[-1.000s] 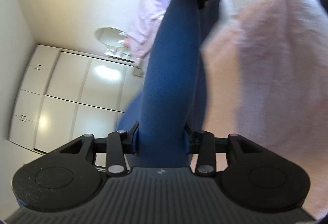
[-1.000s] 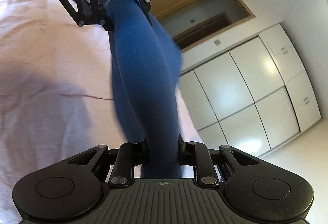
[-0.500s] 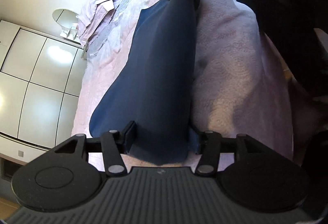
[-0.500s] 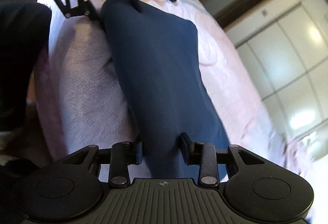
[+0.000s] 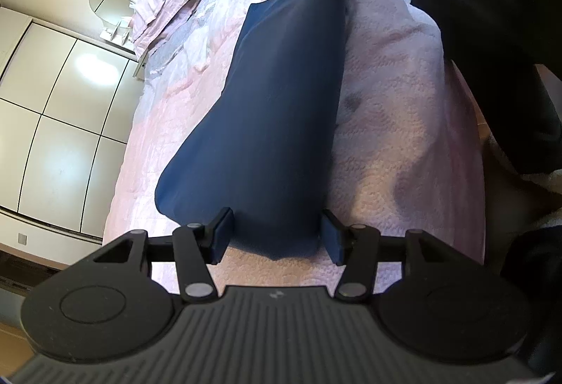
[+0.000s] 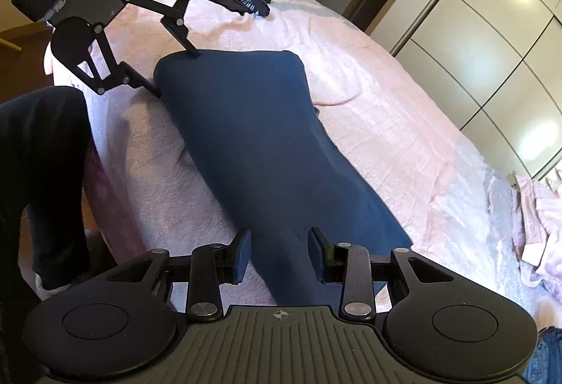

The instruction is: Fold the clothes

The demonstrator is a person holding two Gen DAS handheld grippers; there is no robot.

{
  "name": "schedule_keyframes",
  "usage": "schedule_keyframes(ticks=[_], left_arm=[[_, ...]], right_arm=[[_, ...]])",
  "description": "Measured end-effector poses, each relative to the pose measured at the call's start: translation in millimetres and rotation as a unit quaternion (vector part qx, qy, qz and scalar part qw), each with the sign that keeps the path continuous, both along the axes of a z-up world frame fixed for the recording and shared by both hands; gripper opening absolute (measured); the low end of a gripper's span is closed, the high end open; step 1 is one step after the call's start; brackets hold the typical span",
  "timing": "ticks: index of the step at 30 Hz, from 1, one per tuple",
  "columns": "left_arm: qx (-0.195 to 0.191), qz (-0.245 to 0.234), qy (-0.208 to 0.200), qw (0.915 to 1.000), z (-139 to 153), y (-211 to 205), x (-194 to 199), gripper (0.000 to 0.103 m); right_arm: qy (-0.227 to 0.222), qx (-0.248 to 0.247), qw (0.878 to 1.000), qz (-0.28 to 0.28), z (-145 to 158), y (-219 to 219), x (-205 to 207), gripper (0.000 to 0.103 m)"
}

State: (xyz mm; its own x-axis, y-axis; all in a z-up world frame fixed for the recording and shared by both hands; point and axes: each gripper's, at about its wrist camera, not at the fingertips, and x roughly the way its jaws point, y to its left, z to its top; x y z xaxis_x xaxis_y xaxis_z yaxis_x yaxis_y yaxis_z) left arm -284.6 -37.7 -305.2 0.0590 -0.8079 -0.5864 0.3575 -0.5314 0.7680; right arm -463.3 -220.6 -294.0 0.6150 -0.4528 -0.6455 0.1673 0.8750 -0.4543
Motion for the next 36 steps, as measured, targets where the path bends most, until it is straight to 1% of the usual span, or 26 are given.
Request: schedule_keyframes(ticks=[4,10,13,15,17,19,21,24,25,26,27,29,30,32,35,36], left_arm=[[0.0,0.005,-0.005,1.0,-1.0,1.4,3.6,0.051],[0.003,0.012,-0.015,0.9998,-2.2,2.0,11.0,0.051],[0.0,0.016,-0.029,0.9995,-0.8,3.6,20.5,0.054],[0.001,0.027,-0.027,0.9993,4.6,2.6,31.4,0.056],[0.002,0.048,-0.006,0.9988,16.4,-2.1,45.3,0.056],[0.005,0.078,0.032,0.9965,31.6,-12.8,60.3,0.056],[0.004,0.099,0.071,0.9925,46.2,-28.3,71.0,0.056],[-0.003,0.124,0.129,0.9839,66.7,-55.3,82.7,0.056],[-0.001,0.132,0.16,0.9783,74.2,-67.8,86.2,0.056],[0.004,0.139,0.196,0.9706,81.2,-80.2,89.9,0.056],[0.016,0.149,0.237,0.9599,87.0,-93.7,95.1,0.056],[0.042,0.169,0.317,0.9324,95.7,-122.0,106.4,0.056],[0.06,0.179,0.353,0.9163,96.1,-138.3,112.7,0.056],[0.096,0.192,0.4,0.8909,92.3,-165.6,123.5,0.056],[0.137,0.212,0.436,0.8637,75.5,-195.5,137.0,0.056],[0.15,0.219,0.447,0.8541,69.7,-205.2,141.5,0.056]], right_arm=[[-0.007,0.002,1.0,-0.002,2.0,-5.1,-1.0,0.035],[-0.01,0.006,1.0,-0.01,-8.7,-14.6,8.8,0.035],[-0.019,0.015,1.0,-0.016,-6.6,-21.5,9.1,0.035],[-0.022,0.017,0.999,-0.019,-5.9,-26.0,9.9,0.035],[-0.025,0.017,0.999,-0.02,-4.4,-31.0,11.9,0.035],[-0.028,0.019,0.999,-0.022,-4.0,-38.1,18.0,0.035],[-0.032,0.026,0.999,-0.025,-2.1,-47.0,22.9,0.035],[-0.034,0.032,0.999,-0.026,-2.1,-62.1,33.3,0.035],[-0.032,0.032,0.999,-0.027,-3.1,-67.8,38.0,0.035],[-0.029,0.032,0.999,-0.029,-4.6,-73.7,42.0,0.035],[-0.027,0.035,0.999,-0.032,-6.3,-80.4,45.3,0.035],[-0.029,0.05,0.998,-0.041,-8.4,-96.2,49.8,0.035],[-0.033,0.061,0.997,-0.045,-8.2,-104.3,50.9,0.035],[-0.046,0.093,0.993,-0.048,-6.4,-122.4,54.4,0.035],[-0.07,0.152,0.985,-0.042,-1.8,-151.9,64.9,0.036],[-0.076,0.172,0.981,-0.038,-0.8,-163.0,71.5,0.041]])
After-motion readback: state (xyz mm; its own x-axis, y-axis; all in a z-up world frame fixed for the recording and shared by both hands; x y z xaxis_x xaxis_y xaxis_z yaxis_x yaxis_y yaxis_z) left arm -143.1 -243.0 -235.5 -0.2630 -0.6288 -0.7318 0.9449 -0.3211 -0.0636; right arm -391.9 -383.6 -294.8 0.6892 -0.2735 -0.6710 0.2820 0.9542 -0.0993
